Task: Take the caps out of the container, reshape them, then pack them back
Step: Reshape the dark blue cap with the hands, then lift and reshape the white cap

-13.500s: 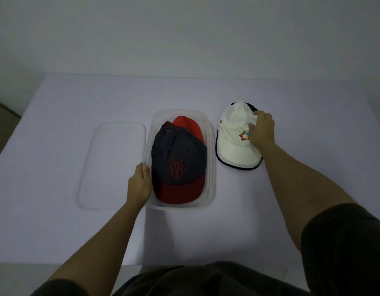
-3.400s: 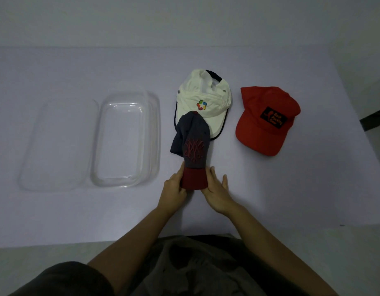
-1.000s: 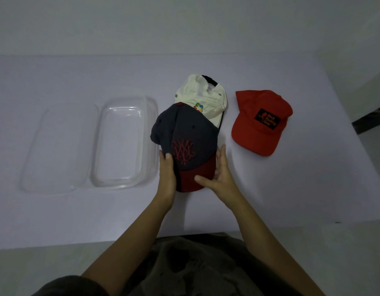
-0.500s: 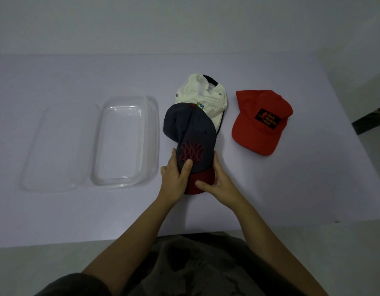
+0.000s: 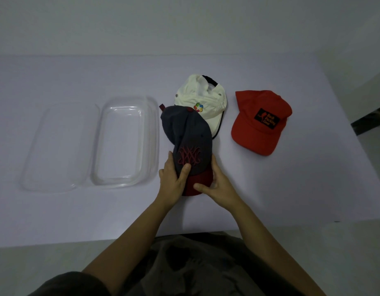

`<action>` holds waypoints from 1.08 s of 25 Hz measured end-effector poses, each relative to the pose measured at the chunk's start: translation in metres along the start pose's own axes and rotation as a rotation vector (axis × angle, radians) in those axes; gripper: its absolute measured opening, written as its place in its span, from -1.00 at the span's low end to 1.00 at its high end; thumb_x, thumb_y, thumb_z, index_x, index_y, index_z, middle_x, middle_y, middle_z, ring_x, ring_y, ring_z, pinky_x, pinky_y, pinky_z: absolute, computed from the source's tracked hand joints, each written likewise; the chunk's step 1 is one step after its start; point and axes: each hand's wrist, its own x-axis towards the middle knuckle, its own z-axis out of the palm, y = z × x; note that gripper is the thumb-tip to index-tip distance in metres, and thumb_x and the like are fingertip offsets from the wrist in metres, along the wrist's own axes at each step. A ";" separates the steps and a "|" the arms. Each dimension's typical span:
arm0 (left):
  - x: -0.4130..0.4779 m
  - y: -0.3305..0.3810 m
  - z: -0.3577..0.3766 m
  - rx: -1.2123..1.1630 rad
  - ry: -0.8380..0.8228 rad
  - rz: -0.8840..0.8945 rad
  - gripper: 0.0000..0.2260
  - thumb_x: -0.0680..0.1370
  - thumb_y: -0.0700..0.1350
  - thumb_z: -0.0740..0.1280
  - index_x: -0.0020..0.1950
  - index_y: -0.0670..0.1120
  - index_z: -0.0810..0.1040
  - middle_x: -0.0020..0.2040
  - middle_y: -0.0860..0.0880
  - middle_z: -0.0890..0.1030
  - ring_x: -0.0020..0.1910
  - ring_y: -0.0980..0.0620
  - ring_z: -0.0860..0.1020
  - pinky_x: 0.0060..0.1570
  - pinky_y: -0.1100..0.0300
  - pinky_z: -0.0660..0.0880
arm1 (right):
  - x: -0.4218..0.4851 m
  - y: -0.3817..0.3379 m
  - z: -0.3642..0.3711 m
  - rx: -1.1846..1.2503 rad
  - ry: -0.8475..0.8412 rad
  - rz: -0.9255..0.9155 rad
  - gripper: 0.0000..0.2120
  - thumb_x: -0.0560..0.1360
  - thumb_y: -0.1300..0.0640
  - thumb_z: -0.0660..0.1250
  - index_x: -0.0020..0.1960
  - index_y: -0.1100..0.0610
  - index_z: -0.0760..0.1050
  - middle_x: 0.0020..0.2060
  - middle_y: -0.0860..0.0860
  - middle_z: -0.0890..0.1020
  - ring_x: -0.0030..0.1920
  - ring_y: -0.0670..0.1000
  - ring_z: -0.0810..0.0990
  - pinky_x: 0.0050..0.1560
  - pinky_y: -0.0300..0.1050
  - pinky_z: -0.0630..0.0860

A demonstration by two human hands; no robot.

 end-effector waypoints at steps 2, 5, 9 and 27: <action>-0.001 -0.001 -0.001 -0.011 0.022 -0.028 -0.32 0.47 0.36 0.11 0.48 0.03 0.13 0.33 -0.07 0.43 0.30 -0.07 0.39 0.35 -0.16 0.27 | -0.001 -0.001 0.004 -0.016 0.061 -0.013 -0.03 0.35 0.02 0.50 0.52 -0.14 -0.08 0.44 -0.09 0.28 0.41 -0.09 0.33 0.38 0.05 0.38; -0.006 -0.002 -0.001 -0.024 0.069 -0.026 -0.40 0.48 0.31 0.19 0.42 0.05 0.20 0.28 -0.01 0.47 0.25 -0.02 0.45 0.30 -0.16 0.35 | -0.002 0.002 0.009 -0.081 0.115 -0.028 0.01 0.32 -0.07 0.51 0.52 -0.10 -0.09 0.45 -0.09 0.23 0.42 -0.12 0.28 0.40 0.01 0.35; -0.008 -0.012 0.004 0.044 0.080 -0.055 -0.39 0.42 0.38 0.20 0.31 0.02 0.30 0.17 -0.01 0.53 0.14 -0.05 0.49 0.23 -0.13 0.39 | -0.006 0.013 0.012 -0.227 0.148 -0.010 0.02 0.25 -0.25 0.46 0.52 -0.05 -0.03 0.39 -0.07 0.33 0.37 -0.03 0.32 0.39 -0.02 0.31; 0.064 0.074 -0.046 0.117 0.104 0.238 -0.56 0.62 -0.01 0.14 0.41 -0.23 0.26 0.24 -0.01 0.38 0.20 0.28 0.29 0.26 0.29 0.16 | 0.075 -0.065 -0.051 -0.231 0.405 -0.018 -0.44 0.61 -0.15 -0.02 0.53 0.07 0.05 0.51 0.07 0.15 0.51 0.06 0.06 0.49 -0.03 0.00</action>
